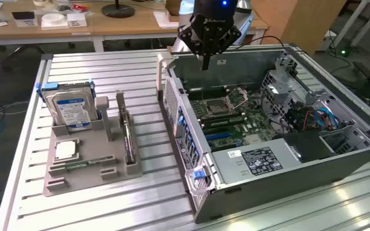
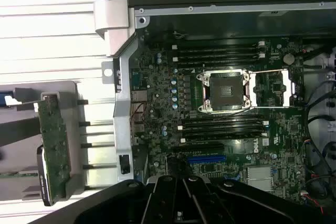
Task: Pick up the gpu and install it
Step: 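Reach for the gpu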
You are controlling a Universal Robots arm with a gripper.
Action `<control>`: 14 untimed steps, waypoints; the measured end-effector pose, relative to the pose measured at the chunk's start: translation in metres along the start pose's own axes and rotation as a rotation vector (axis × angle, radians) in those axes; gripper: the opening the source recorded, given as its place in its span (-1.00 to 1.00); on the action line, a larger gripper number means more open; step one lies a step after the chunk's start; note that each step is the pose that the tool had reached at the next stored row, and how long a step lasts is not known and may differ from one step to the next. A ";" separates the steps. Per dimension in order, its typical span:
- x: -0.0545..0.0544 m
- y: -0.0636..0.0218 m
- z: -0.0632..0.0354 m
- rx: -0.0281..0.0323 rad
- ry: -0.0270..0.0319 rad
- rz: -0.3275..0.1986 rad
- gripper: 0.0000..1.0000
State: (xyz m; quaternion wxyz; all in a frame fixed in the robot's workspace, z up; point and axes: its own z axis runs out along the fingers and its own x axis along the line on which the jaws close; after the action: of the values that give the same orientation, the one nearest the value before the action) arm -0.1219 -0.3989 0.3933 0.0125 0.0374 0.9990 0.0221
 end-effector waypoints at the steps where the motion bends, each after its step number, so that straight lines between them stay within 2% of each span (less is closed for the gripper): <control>1: 0.000 0.0000 0.0000 0.0000 0.0000 0.000 -0.79; 14: 0.002 -0.0002 0.0000 0.0000 0.0000 0.000 -0.79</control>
State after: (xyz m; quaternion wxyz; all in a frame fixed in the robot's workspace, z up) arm -0.1240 -0.3989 0.3933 0.0125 0.0374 0.9990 0.0221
